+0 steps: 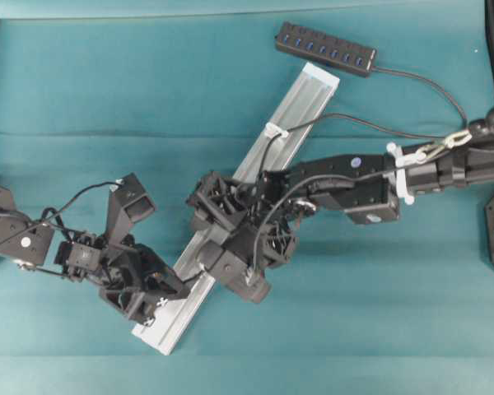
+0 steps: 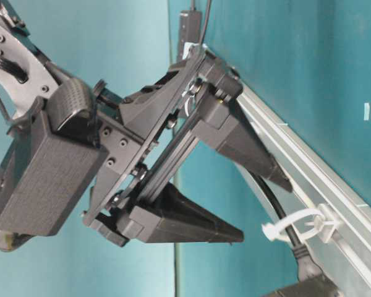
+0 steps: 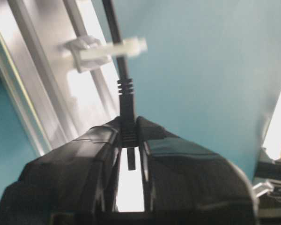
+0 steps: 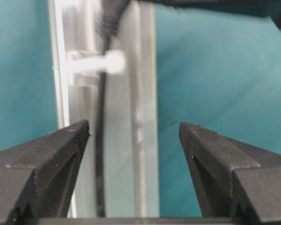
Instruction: Pass the USB cable through three rings with both arms.
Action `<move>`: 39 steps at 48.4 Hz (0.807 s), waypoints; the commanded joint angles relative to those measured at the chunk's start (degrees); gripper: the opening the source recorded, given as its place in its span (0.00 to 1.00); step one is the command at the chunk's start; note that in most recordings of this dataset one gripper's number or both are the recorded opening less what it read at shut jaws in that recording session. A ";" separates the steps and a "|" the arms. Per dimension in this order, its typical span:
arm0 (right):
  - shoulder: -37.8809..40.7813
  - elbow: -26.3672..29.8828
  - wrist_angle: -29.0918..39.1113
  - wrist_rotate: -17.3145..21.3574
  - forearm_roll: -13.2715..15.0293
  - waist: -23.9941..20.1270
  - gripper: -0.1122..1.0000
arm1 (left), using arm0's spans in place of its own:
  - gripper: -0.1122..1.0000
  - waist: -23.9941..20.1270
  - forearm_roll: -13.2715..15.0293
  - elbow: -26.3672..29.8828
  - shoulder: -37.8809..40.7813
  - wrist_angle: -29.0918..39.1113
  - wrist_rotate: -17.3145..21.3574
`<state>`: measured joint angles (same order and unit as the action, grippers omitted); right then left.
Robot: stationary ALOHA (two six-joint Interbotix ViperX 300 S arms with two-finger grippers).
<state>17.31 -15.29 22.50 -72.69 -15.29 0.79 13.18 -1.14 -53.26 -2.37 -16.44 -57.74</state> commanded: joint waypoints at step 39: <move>-5.71 -5.63 -0.53 7.21 -0.09 1.85 0.87 | 0.20 5.45 -0.18 -3.43 -7.21 2.99 -5.01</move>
<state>12.30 -20.92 22.41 -66.80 -15.29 2.90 18.11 -1.14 -56.51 -7.82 -13.36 -62.67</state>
